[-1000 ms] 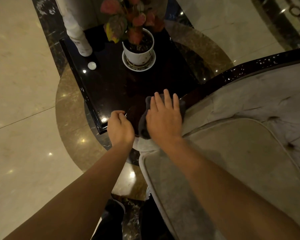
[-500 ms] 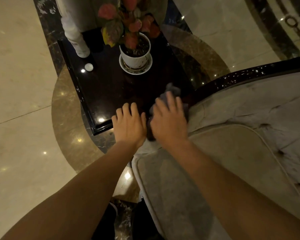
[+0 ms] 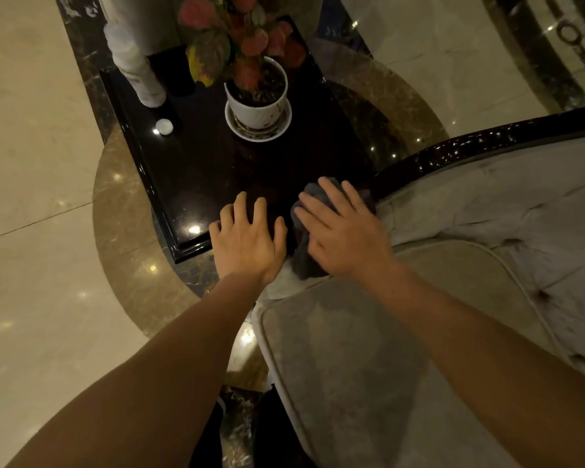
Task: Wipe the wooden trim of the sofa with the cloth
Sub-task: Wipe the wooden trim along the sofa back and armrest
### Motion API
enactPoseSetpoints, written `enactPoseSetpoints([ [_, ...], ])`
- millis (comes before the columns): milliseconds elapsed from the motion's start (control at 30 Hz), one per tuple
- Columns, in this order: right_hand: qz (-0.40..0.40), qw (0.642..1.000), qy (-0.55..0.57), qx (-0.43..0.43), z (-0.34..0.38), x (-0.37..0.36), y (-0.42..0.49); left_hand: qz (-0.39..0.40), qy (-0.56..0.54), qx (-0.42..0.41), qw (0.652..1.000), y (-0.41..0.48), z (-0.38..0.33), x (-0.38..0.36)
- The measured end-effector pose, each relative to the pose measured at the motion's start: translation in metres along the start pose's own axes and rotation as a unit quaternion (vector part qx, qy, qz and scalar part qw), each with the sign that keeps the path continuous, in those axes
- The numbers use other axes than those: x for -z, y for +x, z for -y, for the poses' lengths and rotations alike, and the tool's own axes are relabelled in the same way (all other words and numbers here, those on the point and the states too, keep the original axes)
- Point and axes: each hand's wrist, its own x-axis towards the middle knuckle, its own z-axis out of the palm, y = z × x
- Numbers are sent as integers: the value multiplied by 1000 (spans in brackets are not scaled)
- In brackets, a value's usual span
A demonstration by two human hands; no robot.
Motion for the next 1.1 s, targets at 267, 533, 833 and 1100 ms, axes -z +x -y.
enactPoseSetpoints([
  [267, -76, 957, 79, -269, 23, -1, 12, 1, 16, 5, 1000, 0, -2, -5],
  [533, -45, 956, 68, -281, -92, 1, -10, -6, 19, -7, 1000, -1, -1, -7],
  [833, -14, 998, 35, -41, -54, 5, -22, 67, 30, -38, 997, 0, -18, 8],
  [1100, -61, 932, 102, -341, -94, 5, -5, 88, -30, -162, 982, 23, -101, 18],
])
